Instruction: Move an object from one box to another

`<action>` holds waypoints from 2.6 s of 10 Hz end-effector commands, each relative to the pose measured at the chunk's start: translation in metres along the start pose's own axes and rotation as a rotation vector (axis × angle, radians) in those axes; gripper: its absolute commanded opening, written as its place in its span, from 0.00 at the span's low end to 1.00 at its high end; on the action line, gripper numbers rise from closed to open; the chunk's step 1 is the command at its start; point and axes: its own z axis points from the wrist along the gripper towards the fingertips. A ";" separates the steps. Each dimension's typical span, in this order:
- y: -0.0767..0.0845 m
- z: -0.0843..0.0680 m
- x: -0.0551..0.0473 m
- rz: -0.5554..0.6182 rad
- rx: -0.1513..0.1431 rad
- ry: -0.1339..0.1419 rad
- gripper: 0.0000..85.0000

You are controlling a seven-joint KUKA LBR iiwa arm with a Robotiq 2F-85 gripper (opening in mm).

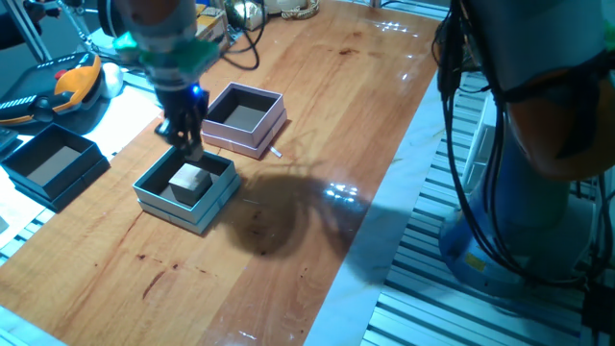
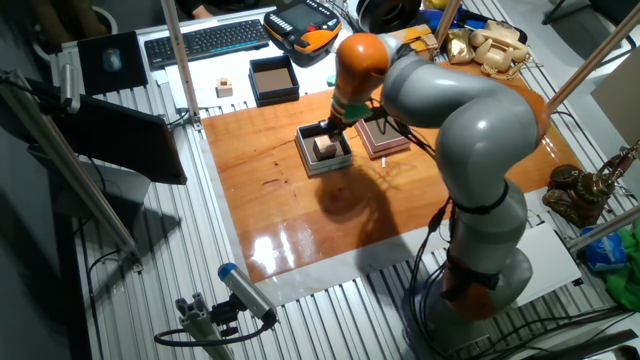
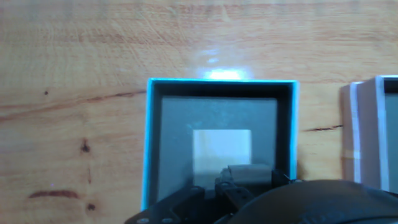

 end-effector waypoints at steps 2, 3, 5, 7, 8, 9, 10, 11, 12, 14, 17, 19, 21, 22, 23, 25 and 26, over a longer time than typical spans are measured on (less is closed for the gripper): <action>-0.011 -0.003 0.008 -0.013 -0.005 -0.006 0.00; -0.021 -0.006 0.016 -0.025 -0.004 -0.008 0.00; -0.034 -0.015 0.026 -0.037 -0.010 0.004 0.00; -0.052 -0.025 0.029 -0.053 -0.041 0.030 0.00; -0.059 -0.029 0.028 -0.061 -0.045 0.034 0.00; -0.061 -0.030 0.028 -0.062 -0.042 0.034 0.00; -0.061 -0.030 0.028 -0.049 -0.042 0.033 0.00; -0.061 -0.030 0.028 -0.024 -0.040 0.032 0.00; -0.061 -0.030 0.028 0.002 -0.021 0.036 0.00; -0.061 -0.030 0.028 0.011 -0.003 0.060 0.00; -0.061 -0.030 0.028 -0.020 0.020 0.060 0.00; -0.061 -0.030 0.028 -0.028 0.008 0.031 0.00; -0.061 -0.031 0.029 -0.046 -0.012 0.004 0.00; -0.062 -0.032 0.029 -0.048 -0.004 0.005 0.00; -0.064 -0.032 0.028 -0.051 0.007 0.012 0.00; -0.073 -0.031 0.029 -0.033 0.018 0.021 0.00; -0.086 -0.030 0.029 -0.027 0.010 0.025 0.00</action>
